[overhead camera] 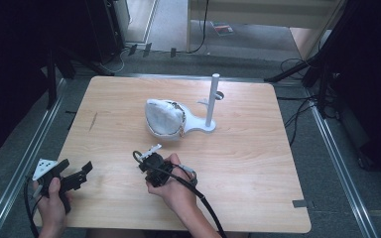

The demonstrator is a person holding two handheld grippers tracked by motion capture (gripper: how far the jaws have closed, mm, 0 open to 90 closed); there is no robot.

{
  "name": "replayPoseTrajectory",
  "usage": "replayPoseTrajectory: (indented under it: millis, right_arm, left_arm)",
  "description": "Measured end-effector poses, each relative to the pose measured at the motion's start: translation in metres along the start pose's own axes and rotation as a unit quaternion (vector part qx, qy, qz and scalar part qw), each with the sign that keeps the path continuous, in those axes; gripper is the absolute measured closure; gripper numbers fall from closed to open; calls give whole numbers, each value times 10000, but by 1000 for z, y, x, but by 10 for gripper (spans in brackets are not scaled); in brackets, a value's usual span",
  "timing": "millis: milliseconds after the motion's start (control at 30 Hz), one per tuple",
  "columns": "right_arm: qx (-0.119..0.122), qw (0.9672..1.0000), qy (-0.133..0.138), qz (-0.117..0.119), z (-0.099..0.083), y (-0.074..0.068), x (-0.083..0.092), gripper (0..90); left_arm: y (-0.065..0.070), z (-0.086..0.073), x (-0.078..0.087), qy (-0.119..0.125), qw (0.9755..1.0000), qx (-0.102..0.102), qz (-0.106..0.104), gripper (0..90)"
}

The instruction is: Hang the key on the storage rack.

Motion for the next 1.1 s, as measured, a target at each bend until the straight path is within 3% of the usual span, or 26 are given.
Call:
replayPoseTrajectory:
  millis: [200, 533, 700, 833, 1100]
  right_arm:
    - [-59, 9990, 438, -118, 6, 7, 15, 810]
    - [-236, 9940, 1034, -259, 15, 17, 40, 810]
    - [-332, 9903, 1312, -318, 19, 22, 51, 810]
    - [-418, 9855, 1608, -353, 24, 27, 61, 810]
    - [-550, 9806, 1832, -439, 27, 35, 72, 810]
  left_arm:
    - [0, 0, 0, 2, 10000, -4, -1, 80]
    - [0, 0, 0, 9, 10000, -1, 6, 81]
    - [0, 0, 0, 4, 10000, -26, 3, 81]
    - [0, 0, 0, 8, 10000, -13, 4, 80]
    - [0, 0, 0, 3, 10000, -6, 5, 81]
Point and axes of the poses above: each handheld gripper's, and its own axes: x roughly backward along the jaws, z roughly out of its top, y roughly to its right, the point moved 4 cm from there along -x, roughly forward along the jaws, and after that the axes turned 12 degrees about y, right-handed, at the moved point
